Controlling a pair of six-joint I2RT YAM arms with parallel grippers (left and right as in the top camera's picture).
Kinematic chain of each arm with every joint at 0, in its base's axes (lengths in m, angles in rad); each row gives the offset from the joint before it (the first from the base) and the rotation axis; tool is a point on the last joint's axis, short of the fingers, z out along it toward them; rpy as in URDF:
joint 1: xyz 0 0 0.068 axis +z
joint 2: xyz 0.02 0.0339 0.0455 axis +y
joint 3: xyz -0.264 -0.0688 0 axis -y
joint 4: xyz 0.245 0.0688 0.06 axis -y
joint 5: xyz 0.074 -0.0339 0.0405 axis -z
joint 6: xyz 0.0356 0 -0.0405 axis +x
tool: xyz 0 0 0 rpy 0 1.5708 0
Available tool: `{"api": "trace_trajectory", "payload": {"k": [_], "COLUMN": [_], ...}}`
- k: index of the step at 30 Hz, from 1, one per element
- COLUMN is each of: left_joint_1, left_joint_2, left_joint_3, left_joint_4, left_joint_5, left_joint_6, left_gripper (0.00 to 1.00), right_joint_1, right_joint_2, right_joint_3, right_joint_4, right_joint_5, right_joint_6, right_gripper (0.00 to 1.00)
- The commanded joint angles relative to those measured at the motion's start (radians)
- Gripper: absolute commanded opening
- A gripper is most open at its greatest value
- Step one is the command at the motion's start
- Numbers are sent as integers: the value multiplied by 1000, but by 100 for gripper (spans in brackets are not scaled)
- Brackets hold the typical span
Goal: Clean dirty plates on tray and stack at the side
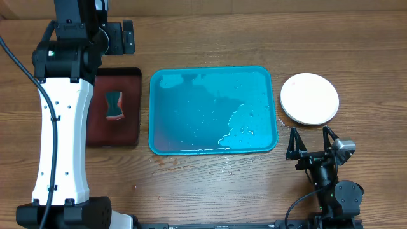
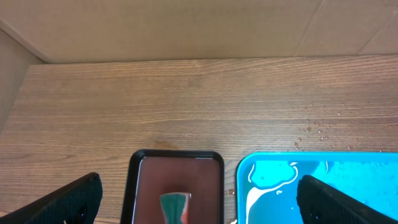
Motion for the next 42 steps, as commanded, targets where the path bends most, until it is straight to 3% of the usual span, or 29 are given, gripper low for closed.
{"api": "trace_trajectory", "payload": {"k": [1, 15, 29, 35, 38, 42], "left_joint_1": [-1, -4, -19, -18, -18, -18], "left_joint_2": [8, -10, -380, -598, -750, -916], "left_joint_3": [-2, -2, -33, -322, -637, -956], "left_joint_4": [2, 1, -91, 60, 314, 589], "left_joint_5": [8, 8, -15, 50, 135, 192], "left_joint_6": [-10, -10, 45, 144, 227, 241], "left_gripper": [100, 100, 100, 100, 100, 100], "right_joint_1": [6, 6, 6, 6, 6, 6], "right_joint_2": [-7, -7, -7, -7, -7, -7], "right_joint_3": [-10, -10, -10, -10, -10, -10], "right_joint_4": [5, 5, 5, 5, 5, 5], "right_joint_5": [-8, -8, -8, -8, -8, -8], "right_joint_6": [3, 3, 3, 3, 3, 3], "right_gripper": [100, 100, 100, 100, 100, 100]}}
